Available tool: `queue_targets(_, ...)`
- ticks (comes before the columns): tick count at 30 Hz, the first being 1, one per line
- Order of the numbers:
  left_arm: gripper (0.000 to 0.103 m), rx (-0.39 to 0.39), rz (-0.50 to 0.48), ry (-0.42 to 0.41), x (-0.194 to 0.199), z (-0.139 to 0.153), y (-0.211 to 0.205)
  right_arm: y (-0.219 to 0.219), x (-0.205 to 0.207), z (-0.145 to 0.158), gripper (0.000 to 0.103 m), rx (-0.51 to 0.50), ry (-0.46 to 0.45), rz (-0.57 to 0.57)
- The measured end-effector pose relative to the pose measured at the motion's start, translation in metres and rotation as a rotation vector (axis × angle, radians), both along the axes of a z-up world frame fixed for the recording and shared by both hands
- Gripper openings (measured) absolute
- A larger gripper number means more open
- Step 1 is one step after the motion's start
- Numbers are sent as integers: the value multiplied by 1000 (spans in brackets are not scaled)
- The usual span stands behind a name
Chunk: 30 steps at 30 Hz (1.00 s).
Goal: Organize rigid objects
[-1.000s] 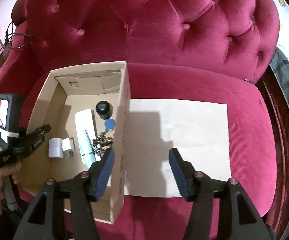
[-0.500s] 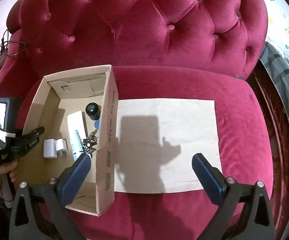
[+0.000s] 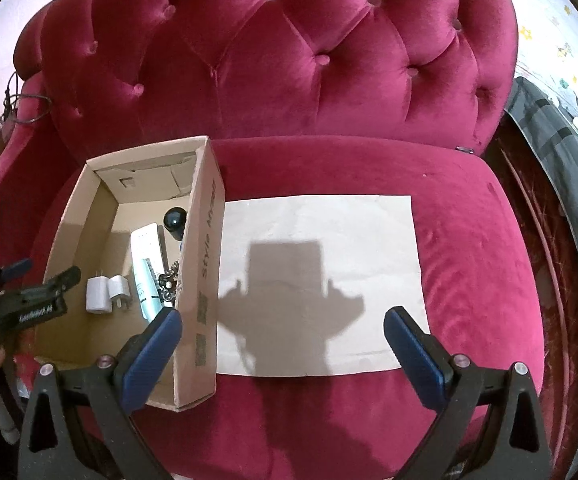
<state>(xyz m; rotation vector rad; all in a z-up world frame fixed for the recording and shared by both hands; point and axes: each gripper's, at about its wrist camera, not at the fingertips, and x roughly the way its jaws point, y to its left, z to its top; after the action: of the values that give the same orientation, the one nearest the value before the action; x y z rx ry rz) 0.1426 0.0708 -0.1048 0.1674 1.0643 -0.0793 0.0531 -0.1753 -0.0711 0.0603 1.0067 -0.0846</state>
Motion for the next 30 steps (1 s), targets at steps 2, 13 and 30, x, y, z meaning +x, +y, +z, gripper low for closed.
queue_targets(2, 103, 17, -18, -12, -12, 9, -9, -2, -5, 3, 103, 1, -8, 6)
queue_targets(13, 103, -21, 0, -54, -62, 43, -24, -8, -33, 23, 103, 4, -41, 12)
queue_targets(30, 103, -12, -15, -165, -130, 85, -62, -8, -78, 49, 103, -19, -113, 57)
